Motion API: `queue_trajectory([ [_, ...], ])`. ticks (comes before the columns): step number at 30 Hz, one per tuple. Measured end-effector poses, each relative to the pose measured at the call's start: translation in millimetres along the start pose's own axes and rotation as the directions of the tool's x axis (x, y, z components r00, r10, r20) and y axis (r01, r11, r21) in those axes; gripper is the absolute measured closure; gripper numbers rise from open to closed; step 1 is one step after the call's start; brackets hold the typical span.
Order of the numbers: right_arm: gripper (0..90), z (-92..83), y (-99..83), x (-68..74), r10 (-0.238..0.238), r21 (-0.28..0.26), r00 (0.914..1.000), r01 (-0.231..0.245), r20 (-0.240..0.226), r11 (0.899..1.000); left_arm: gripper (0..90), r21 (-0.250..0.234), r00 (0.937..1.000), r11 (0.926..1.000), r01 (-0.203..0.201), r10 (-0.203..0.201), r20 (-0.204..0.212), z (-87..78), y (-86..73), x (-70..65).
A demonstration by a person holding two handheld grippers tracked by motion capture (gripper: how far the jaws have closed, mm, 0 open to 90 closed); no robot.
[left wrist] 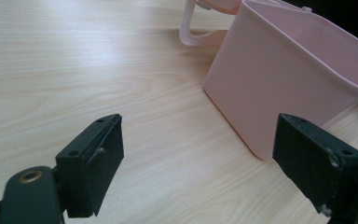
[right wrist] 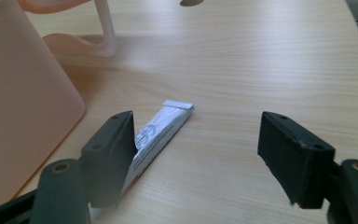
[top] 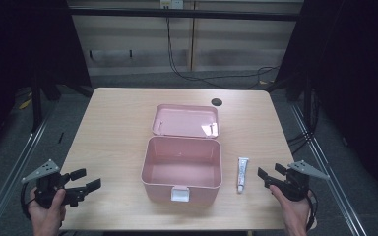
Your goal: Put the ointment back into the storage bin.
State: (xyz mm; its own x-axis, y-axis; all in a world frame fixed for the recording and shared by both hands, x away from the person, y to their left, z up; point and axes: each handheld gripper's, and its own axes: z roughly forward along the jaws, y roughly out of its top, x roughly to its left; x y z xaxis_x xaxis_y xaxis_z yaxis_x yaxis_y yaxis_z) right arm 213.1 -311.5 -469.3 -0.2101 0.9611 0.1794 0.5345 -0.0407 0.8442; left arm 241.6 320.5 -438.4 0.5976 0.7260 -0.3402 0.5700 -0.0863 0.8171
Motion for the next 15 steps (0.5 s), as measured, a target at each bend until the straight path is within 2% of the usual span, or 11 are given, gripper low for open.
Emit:
queue_trajectory([
  [3,28.8,0.6,0.6,-1.2,0.007,0.01,0.9999,-0.007,-0.011,1.0,17.9,0.012,0.9999,0.9999,-0.01,0.01,0.002,1.7,0.5,-1.5],
  [7,31.2,-0.3,2.5,0.1,-0.01,0.016,0.9997,0.011,-0.021,1.0,19.0,0.019,0.9998,0.9996,-0.021,0.021,0.0,1.5,-0.3,-3.0],
  [10,35.7,2.2,4.1,1.7,-0.027,0.067,0.9991,0.029,-0.032,0.997,19.4,0.02,0.9998,0.9996,-0.019,0.019,0.005,1.1,-0.6,-3.6],
  [13,39.4,3.6,6.6,4.2,0.007,0.107,0.9983,0.0,-0.058,0.994,19.6,0.026,0.9997,0.9995,-0.019,0.019,0.016,0.9,-0.7,-4.3],
  [15,42.2,4.7,9.4,5.8,0.016,0.135,0.9986,-0.009,-0.05,0.991,19.7,0.03,0.9996,0.9993,-0.023,0.023,0.018,1.6,-0.6,-4.6],
])
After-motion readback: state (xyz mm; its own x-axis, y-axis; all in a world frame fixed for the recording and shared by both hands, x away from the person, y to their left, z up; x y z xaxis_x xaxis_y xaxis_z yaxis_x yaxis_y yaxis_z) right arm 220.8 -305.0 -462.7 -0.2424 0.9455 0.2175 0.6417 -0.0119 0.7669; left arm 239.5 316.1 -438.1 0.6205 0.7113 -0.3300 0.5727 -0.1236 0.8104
